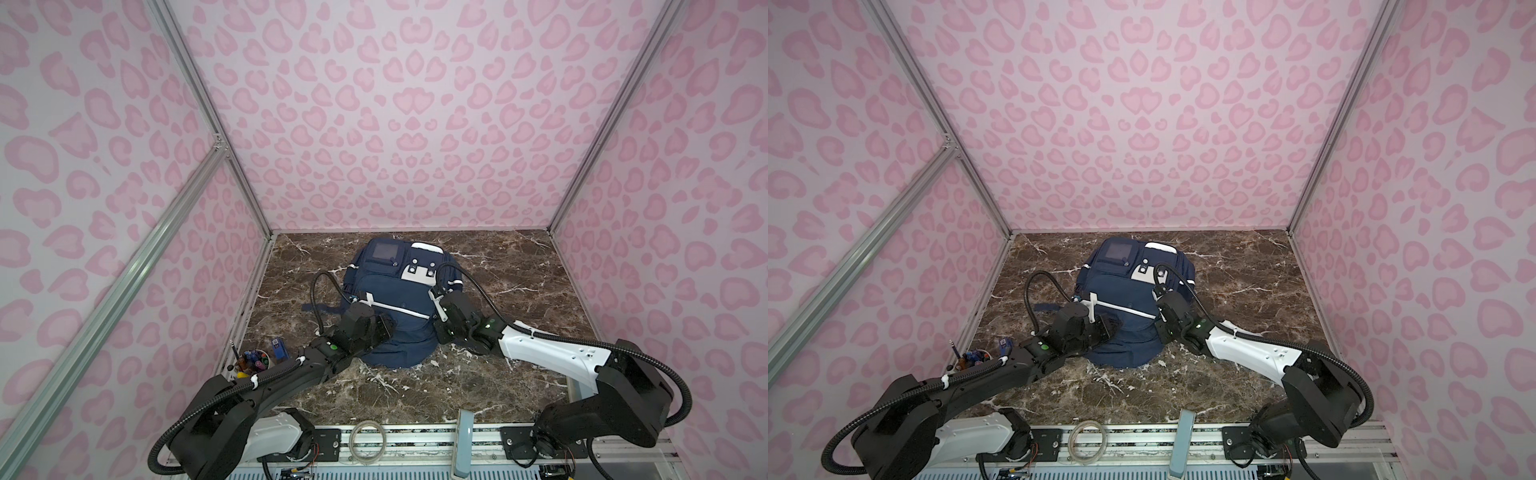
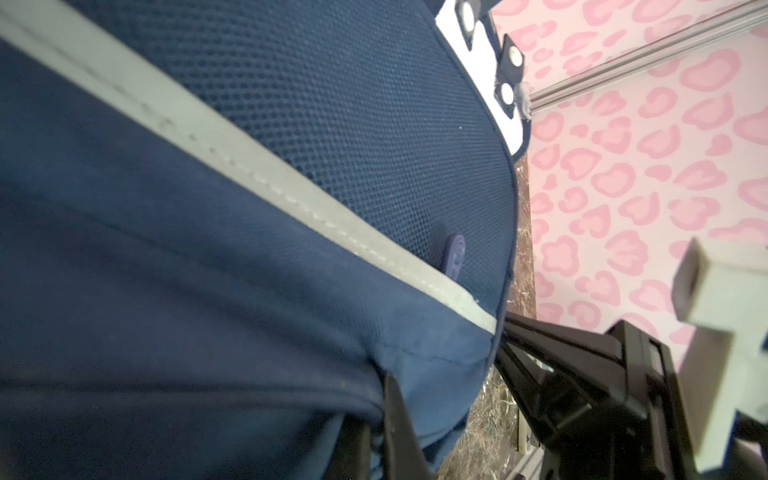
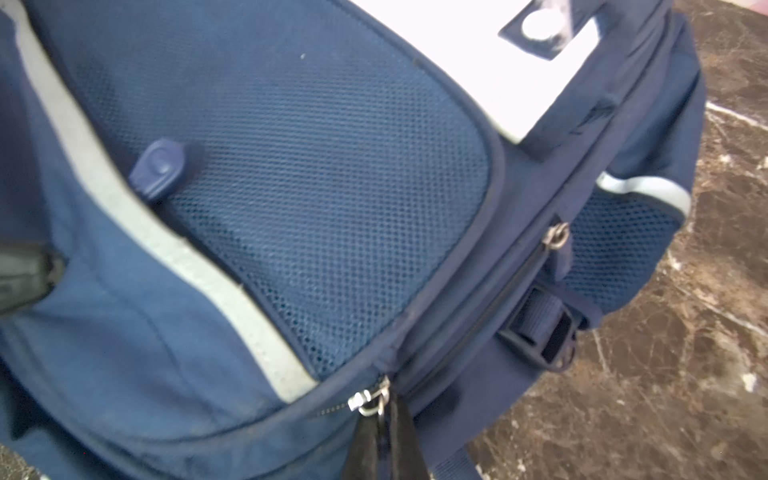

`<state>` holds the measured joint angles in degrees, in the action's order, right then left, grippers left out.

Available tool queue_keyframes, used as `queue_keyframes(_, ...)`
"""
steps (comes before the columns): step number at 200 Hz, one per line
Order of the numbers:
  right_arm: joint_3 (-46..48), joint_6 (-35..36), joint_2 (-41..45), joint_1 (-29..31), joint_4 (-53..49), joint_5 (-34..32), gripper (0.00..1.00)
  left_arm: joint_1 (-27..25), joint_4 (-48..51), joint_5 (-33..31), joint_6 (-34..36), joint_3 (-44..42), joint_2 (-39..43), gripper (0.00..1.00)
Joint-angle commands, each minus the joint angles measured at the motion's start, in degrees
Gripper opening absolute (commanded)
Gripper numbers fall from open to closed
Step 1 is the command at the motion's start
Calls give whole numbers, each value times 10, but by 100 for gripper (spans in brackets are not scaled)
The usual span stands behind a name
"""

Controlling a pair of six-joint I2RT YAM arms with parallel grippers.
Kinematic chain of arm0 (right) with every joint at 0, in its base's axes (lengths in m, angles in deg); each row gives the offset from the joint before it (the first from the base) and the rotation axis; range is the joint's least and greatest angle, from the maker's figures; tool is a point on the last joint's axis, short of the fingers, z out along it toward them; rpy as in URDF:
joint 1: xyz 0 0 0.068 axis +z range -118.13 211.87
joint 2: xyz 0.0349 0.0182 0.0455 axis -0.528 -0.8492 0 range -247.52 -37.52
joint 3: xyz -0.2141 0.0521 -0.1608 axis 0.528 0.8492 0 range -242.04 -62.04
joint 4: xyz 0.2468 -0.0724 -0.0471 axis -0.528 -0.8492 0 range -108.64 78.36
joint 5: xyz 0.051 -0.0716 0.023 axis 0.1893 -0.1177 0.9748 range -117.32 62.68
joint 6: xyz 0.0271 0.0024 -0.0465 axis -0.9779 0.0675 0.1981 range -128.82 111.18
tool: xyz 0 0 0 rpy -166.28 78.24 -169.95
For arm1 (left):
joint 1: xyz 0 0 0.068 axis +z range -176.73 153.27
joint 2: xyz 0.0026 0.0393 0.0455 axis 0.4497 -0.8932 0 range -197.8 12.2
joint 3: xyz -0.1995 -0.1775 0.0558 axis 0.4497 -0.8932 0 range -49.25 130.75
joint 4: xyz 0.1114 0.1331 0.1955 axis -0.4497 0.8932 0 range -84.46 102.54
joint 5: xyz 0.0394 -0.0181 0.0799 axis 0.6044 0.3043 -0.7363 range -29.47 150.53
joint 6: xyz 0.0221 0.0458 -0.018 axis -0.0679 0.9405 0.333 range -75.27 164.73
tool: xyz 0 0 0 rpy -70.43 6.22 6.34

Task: Pack the student bag

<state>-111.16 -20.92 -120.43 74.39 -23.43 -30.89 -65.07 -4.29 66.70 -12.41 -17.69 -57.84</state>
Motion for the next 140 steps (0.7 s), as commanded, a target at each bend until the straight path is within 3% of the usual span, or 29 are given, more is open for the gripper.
queue_keyframes(1, -13, 37, -8, -25, 6, -89, 0, -3, 36, 24, 32, -5, 4, 4)
queue_keyframes(36, -53, 63, -54, -76, 25, -100, 0, -8, 48, 40, 40, -12, 12, 4)
queue_keyframes(81, -47, 94, -37, -80, 28, -62, 0, -10, 57, 44, 52, -21, 35, 4)
queue_keyframes(103, -42, 92, -23, -80, 29, -75, 24, -12, 59, 49, 61, -11, 29, 3)
queue_keyframes(129, -44, 95, -11, -80, 29, -103, 31, -13, 73, 53, 75, 7, 29, 7)
queue_keyframes(140, -51, 97, -13, -81, 20, -121, 31, -13, 84, 52, 77, 15, 34, 17)
